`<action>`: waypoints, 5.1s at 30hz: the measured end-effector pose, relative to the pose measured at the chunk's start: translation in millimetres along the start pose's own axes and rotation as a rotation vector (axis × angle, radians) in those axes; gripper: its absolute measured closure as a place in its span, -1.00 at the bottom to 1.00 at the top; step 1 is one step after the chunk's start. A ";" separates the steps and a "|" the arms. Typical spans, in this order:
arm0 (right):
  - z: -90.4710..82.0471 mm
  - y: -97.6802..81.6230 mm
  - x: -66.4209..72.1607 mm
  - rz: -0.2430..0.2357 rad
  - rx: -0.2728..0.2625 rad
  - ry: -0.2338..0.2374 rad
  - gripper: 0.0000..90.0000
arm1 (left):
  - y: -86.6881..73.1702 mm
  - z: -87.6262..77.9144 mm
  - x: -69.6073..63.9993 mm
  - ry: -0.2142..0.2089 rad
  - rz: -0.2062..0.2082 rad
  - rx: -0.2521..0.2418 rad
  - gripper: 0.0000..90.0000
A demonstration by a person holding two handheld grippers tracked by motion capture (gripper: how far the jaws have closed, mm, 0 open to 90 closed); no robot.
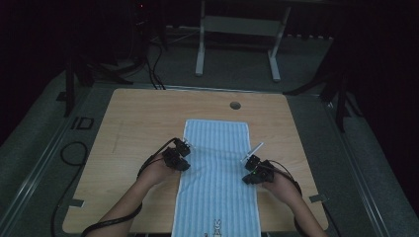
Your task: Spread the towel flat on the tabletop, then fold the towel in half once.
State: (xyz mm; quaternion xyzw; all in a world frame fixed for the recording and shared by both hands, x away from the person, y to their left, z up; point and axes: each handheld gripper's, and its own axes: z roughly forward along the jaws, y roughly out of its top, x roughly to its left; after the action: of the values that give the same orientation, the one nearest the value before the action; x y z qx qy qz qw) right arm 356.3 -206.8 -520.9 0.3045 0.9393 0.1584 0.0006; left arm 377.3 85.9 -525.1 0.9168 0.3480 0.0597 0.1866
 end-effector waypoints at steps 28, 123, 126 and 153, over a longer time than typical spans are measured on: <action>-9.8 8.4 -40.6 0.108 -0.038 -0.031 0.83 | 37.0 5.9 1.7 0.000 0.002 -0.016 0.32; -16.8 48.9 -101.8 0.213 0.006 -0.177 0.97 | 46.8 2.2 36.8 -0.021 -0.129 -0.077 0.96; -29.8 52.4 -106.8 0.222 -0.018 -0.183 0.97 | 50.9 -7.8 38.8 -0.018 -0.131 -0.099 0.95; -66.4 -34.9 -11.0 0.080 -0.182 -0.097 0.96 | -31.4 -64.0 -43.0 -0.094 0.058 -0.177 0.95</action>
State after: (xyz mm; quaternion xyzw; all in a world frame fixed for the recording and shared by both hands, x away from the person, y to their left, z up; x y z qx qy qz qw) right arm 338.9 -259.5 -469.3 0.3479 0.9069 0.2280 0.0672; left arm 310.4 98.4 -477.1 0.9082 0.3055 0.0523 0.2812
